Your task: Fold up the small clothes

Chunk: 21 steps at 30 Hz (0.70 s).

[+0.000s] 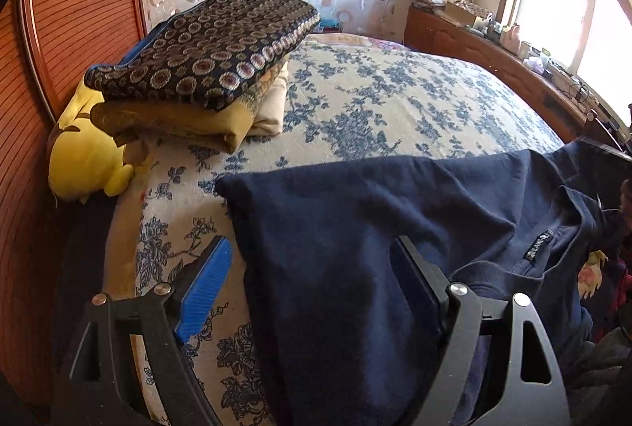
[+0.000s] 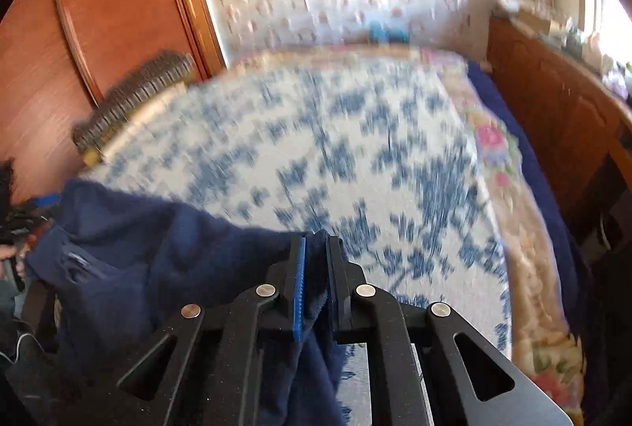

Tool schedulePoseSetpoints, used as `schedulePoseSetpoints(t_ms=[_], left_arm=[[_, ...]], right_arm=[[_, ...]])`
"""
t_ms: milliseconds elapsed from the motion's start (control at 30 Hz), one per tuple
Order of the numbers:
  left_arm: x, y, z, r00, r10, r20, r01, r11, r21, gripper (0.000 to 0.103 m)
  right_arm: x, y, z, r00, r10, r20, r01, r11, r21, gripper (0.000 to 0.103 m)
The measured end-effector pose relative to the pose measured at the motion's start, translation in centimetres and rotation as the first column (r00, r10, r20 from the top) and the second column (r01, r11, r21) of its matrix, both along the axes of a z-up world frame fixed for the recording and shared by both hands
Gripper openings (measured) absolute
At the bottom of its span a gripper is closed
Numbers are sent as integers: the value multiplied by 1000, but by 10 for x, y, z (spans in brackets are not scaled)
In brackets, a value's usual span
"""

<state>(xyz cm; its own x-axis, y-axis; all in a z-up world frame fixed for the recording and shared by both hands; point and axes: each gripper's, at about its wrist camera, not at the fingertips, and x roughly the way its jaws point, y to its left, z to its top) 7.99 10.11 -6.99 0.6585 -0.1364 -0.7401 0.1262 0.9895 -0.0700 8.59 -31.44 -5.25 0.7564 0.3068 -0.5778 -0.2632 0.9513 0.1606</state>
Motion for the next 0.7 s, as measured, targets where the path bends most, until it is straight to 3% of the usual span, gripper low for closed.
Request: schedulePoseSetpoints(t_ms=[133,333,567,633,700], left_arm=[[-1,4,-2,1000,11,-2,-11,1000,0,83],[1,12,-2,999,33,-2,-33,999,-11,83],[17,25,8,998,60,24,-59,998,-20,82],[27,25,9,999,43,18,-42,999,-31,77],[35,24,6,999,41,0,-41,999,-33,64]], right_arm=[[-30,-13,14,987,-128,101,129,992,-4,8],[-8,-20,-17,983,-180,-27,179,982,-56,9],[-2,-17,-14,986,-165,-10,164,984,-76,9],[-2,-14,-16,987,-160,-11,159,984,-83,9],[0,-12,-17,988,-157,-13,155,984,-92,9]])
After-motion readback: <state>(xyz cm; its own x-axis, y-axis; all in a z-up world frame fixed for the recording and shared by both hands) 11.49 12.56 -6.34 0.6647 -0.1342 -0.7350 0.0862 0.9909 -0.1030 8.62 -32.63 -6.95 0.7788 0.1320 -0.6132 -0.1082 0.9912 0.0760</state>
